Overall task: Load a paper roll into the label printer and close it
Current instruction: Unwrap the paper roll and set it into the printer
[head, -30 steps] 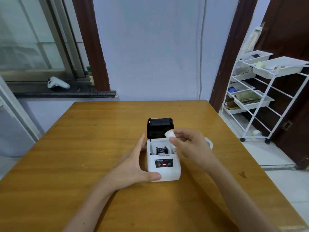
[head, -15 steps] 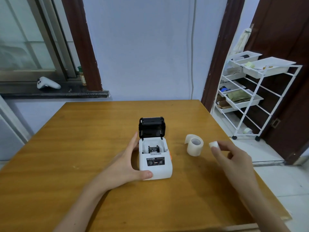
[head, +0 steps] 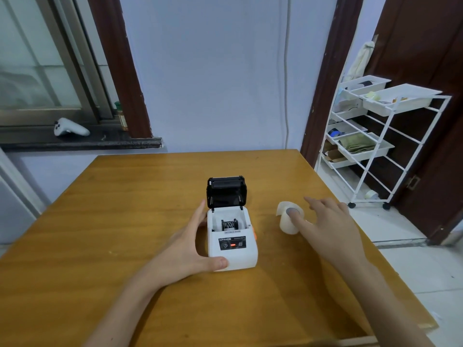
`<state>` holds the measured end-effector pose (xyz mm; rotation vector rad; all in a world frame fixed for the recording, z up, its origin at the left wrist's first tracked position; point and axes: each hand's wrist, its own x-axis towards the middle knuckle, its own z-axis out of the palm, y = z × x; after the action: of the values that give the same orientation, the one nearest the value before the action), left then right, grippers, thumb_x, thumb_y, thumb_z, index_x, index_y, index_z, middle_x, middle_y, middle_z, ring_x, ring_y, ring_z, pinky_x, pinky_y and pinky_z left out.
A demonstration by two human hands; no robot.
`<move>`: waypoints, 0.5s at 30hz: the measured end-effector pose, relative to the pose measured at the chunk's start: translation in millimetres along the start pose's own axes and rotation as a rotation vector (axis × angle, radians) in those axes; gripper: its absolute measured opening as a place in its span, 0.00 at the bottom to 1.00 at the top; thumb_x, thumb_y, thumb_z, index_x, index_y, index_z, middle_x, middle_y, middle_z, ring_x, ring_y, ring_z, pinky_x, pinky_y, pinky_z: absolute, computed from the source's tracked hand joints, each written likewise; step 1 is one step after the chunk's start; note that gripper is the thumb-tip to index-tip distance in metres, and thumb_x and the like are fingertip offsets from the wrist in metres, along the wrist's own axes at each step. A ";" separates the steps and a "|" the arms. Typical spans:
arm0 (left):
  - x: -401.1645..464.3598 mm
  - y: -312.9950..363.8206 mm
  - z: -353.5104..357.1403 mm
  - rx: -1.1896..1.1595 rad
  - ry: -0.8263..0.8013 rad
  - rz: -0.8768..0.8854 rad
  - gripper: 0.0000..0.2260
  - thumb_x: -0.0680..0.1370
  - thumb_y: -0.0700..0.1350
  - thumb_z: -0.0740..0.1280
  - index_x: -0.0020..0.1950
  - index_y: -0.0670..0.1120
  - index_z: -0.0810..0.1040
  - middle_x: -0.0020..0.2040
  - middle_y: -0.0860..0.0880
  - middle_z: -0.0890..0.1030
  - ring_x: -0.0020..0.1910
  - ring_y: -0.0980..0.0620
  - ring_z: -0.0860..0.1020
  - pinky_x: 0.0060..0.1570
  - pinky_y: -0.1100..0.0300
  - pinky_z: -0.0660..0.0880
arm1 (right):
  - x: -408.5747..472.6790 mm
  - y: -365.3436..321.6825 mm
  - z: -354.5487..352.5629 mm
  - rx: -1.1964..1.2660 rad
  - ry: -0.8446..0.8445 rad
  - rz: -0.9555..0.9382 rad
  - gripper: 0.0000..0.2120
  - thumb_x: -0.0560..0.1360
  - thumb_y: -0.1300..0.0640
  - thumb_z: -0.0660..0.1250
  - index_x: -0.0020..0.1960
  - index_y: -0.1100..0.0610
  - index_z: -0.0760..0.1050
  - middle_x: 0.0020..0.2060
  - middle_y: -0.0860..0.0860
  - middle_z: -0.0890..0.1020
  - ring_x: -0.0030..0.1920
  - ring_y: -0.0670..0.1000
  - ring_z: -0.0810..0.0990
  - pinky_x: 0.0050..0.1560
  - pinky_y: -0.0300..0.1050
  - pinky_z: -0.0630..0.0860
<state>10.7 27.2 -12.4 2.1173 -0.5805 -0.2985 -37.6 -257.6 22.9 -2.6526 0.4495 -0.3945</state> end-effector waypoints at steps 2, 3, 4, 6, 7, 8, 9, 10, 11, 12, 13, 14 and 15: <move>0.0 0.9 0.3 -0.011 -0.002 0.000 0.58 0.61 0.63 0.79 0.75 0.69 0.38 0.70 0.78 0.57 0.72 0.73 0.57 0.73 0.59 0.56 | 5.8 -9.3 1.2 -0.150 -0.054 -0.033 0.28 0.74 0.36 0.58 0.67 0.51 0.73 0.58 0.51 0.79 0.62 0.56 0.71 0.58 0.51 0.68; 0.0 1.0 0.4 -0.017 -0.002 0.000 0.59 0.61 0.63 0.79 0.76 0.68 0.37 0.70 0.77 0.57 0.73 0.72 0.57 0.74 0.59 0.56 | 9.0 -12.3 1.9 -0.206 -0.092 -0.044 0.26 0.73 0.35 0.58 0.62 0.51 0.75 0.53 0.50 0.80 0.59 0.55 0.72 0.56 0.51 0.68; 0.1 0.9 0.6 -0.020 -0.002 0.001 0.59 0.61 0.63 0.79 0.76 0.67 0.37 0.70 0.77 0.58 0.73 0.71 0.58 0.74 0.58 0.56 | 12.0 -14.5 2.2 -0.252 -0.124 -0.061 0.23 0.73 0.36 0.58 0.57 0.51 0.76 0.48 0.49 0.79 0.56 0.55 0.72 0.54 0.50 0.67; 0.0 1.2 1.0 -0.015 0.000 0.003 0.59 0.61 0.63 0.79 0.76 0.68 0.37 0.70 0.77 0.57 0.74 0.70 0.57 0.75 0.57 0.56 | 17.5 -16.6 2.1 -0.304 -0.149 -0.103 0.18 0.72 0.38 0.59 0.51 0.51 0.75 0.41 0.47 0.77 0.50 0.53 0.73 0.49 0.48 0.66; -0.2 1.5 1.2 -0.012 0.003 0.004 0.59 0.61 0.63 0.79 0.76 0.68 0.37 0.71 0.76 0.57 0.74 0.70 0.57 0.76 0.55 0.56 | 19.6 -16.8 1.9 -0.307 -0.148 -0.125 0.16 0.73 0.40 0.60 0.50 0.51 0.75 0.39 0.47 0.77 0.48 0.52 0.74 0.46 0.47 0.66; -0.2 0.8 1.0 -0.012 0.006 0.005 0.59 0.61 0.63 0.79 0.75 0.68 0.37 0.72 0.76 0.57 0.74 0.70 0.57 0.76 0.54 0.56 | 21.1 -17.4 1.8 -0.295 -0.146 -0.141 0.15 0.73 0.41 0.61 0.49 0.51 0.74 0.38 0.47 0.77 0.44 0.51 0.74 0.43 0.46 0.66; -0.5 1.0 0.5 -0.016 0.005 0.010 0.58 0.61 0.63 0.79 0.75 0.70 0.37 0.72 0.76 0.57 0.74 0.70 0.58 0.77 0.53 0.56 | 21.5 -18.3 2.1 -0.257 -0.151 -0.147 0.13 0.73 0.42 0.62 0.49 0.52 0.73 0.37 0.47 0.77 0.41 0.50 0.74 0.39 0.45 0.67; -0.6 1.4 0.3 -0.018 0.003 0.018 0.57 0.61 0.63 0.79 0.74 0.72 0.38 0.71 0.76 0.57 0.74 0.70 0.58 0.77 0.53 0.56 | 21.1 -19.2 2.5 -0.191 -0.158 -0.145 0.12 0.73 0.43 0.64 0.48 0.51 0.72 0.37 0.47 0.76 0.39 0.48 0.74 0.35 0.43 0.68; -0.8 2.0 0.1 -0.015 0.003 0.029 0.56 0.61 0.63 0.79 0.73 0.73 0.38 0.71 0.77 0.58 0.74 0.70 0.58 0.76 0.53 0.57 | 19.8 -20.3 3.2 -0.102 -0.152 -0.147 0.11 0.73 0.44 0.65 0.48 0.51 0.71 0.38 0.46 0.76 0.38 0.47 0.74 0.33 0.42 0.69; -0.7 2.2 0.0 -0.011 0.006 0.039 0.56 0.61 0.64 0.79 0.72 0.75 0.39 0.70 0.77 0.59 0.74 0.70 0.58 0.76 0.53 0.57 | 17.7 -22.3 3.4 0.003 -0.134 -0.154 0.11 0.74 0.46 0.66 0.50 0.51 0.72 0.39 0.46 0.77 0.38 0.46 0.75 0.33 0.42 0.71; -0.7 1.9 -0.1 -0.009 0.010 0.046 0.55 0.61 0.63 0.79 0.72 0.75 0.39 0.69 0.78 0.60 0.74 0.70 0.59 0.76 0.53 0.57 | 15.6 -25.0 3.6 0.128 -0.122 -0.160 0.10 0.74 0.48 0.67 0.51 0.51 0.74 0.40 0.47 0.78 0.38 0.47 0.77 0.33 0.43 0.74; -0.8 1.6 -0.1 -0.011 0.011 0.052 0.54 0.62 0.62 0.79 0.71 0.76 0.40 0.68 0.80 0.61 0.73 0.71 0.59 0.76 0.53 0.58 | 13.1 -28.6 3.6 0.280 -0.125 -0.158 0.09 0.74 0.50 0.68 0.53 0.51 0.76 0.40 0.48 0.79 0.37 0.49 0.78 0.33 0.43 0.75; -0.5 1.5 0.1 -0.017 0.010 0.056 0.54 0.62 0.61 0.79 0.71 0.77 0.40 0.68 0.80 0.62 0.73 0.71 0.60 0.76 0.53 0.58 | 10.5 -33.2 3.6 0.444 -0.147 -0.152 0.08 0.75 0.53 0.69 0.53 0.51 0.77 0.41 0.49 0.80 0.34 0.52 0.79 0.31 0.43 0.77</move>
<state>9.8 26.6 -11.2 2.0814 -0.6285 -0.2609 -18.6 -231.5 36.7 -2.2662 0.0965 -0.3006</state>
